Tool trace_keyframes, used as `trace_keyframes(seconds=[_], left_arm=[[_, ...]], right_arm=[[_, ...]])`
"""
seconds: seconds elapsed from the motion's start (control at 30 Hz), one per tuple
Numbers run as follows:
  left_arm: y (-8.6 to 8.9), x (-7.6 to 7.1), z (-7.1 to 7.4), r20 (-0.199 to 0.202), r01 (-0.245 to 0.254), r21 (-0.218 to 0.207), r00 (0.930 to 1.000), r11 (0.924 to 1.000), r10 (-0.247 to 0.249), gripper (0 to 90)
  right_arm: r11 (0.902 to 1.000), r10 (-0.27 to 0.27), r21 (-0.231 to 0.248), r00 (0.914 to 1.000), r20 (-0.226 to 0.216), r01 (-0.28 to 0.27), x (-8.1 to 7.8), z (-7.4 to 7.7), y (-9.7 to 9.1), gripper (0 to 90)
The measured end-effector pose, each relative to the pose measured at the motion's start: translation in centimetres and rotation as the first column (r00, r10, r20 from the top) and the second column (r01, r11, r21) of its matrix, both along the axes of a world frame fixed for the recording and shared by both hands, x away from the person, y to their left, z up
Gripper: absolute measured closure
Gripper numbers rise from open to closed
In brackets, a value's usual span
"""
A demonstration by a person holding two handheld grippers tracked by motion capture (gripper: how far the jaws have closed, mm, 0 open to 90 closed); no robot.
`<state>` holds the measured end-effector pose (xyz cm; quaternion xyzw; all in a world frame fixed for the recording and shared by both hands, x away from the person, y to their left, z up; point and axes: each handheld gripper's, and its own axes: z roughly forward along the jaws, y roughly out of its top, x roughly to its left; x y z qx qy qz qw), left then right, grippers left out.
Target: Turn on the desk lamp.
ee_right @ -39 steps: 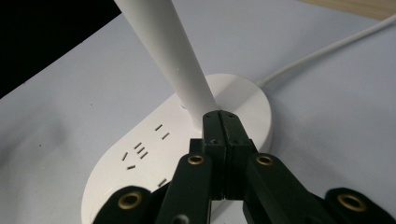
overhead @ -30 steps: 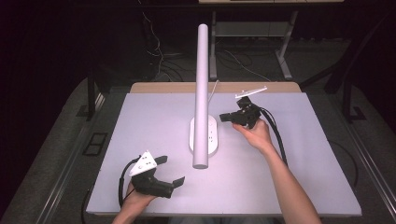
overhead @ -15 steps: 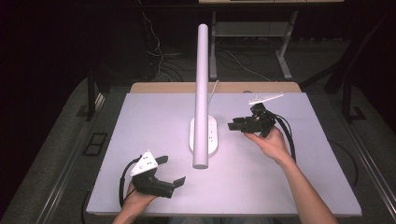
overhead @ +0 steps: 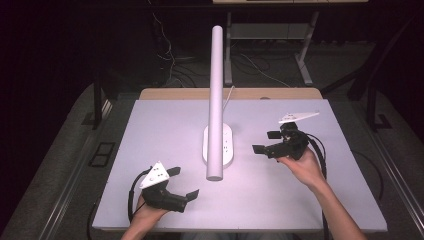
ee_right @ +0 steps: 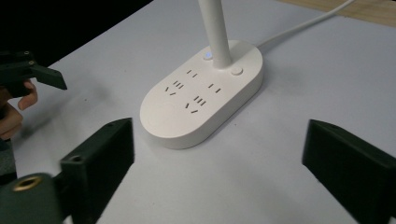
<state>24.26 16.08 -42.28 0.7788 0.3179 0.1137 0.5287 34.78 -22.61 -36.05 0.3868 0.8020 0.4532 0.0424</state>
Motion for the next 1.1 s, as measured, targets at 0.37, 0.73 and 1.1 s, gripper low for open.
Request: trace_keyframes(seconds=[0.37,0.73,1.1], left_arm=[[0.0,0.0,0.0,-0.002,-0.002,-0.002,1.0,1.0,0.002,0.7],[0.1,-0.1,0.0,-0.001,-0.002,0.004,1.0,1.0,0.002,0.6],[0.1,0.0,0.0,-0.005,-0.006,0.006,1.0,1.0,0.006,0.6]], right_arm=[[0.9993,-0.025,0.026,0.9996,-0.016,0.025,-2.9,-0.9,-2.3,0.2],[0.9972,-0.052,0.053,0.9985,-0.019,0.053,-6.0,-2.4,-4.2,0.3],[0.9926,-0.099,0.071,0.9951,-0.004,0.099,-9.6,-4.8,-6.1,0.3]])
